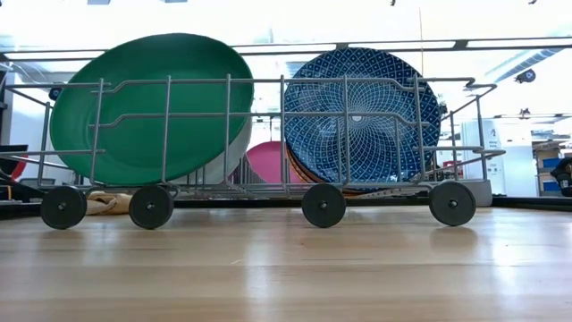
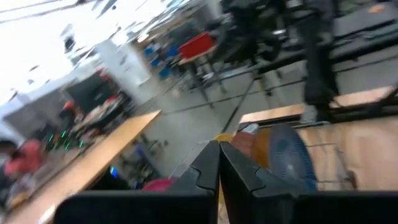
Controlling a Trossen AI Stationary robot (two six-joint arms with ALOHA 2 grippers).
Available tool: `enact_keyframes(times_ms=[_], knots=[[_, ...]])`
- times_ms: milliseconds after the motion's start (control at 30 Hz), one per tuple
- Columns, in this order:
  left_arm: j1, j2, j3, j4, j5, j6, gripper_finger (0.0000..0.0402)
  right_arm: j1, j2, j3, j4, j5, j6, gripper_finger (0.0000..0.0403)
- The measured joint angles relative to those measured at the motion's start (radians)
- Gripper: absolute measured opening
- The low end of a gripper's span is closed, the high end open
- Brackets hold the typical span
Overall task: Sort dishes
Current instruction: Put the gray plate into the dishwasher rack
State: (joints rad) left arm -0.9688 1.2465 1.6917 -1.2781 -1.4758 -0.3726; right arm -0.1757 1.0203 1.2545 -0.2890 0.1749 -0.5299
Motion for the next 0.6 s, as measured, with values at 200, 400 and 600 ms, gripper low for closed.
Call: enact_keyframes(times_ms=[200, 400, 600], knots=[[0.202, -0.001, 0.000, 0.019, 0.071, -0.085, 0.0000, -0.051, -0.007, -0.011, -0.028, -0.010, -0.100, 0.0132], [0.440, -0.002, 0.000, 0.116, 0.230, -0.007, 0.0000, -0.183, -0.027, -0.013, -0.086, -0.234, -0.059, 0.0110], [0.666, -0.011, 0.018, 0.195, 0.382, 0.087, 0.0000, -0.255, -0.028, -0.024, -0.130, -0.252, 0.019, 0.0095]])
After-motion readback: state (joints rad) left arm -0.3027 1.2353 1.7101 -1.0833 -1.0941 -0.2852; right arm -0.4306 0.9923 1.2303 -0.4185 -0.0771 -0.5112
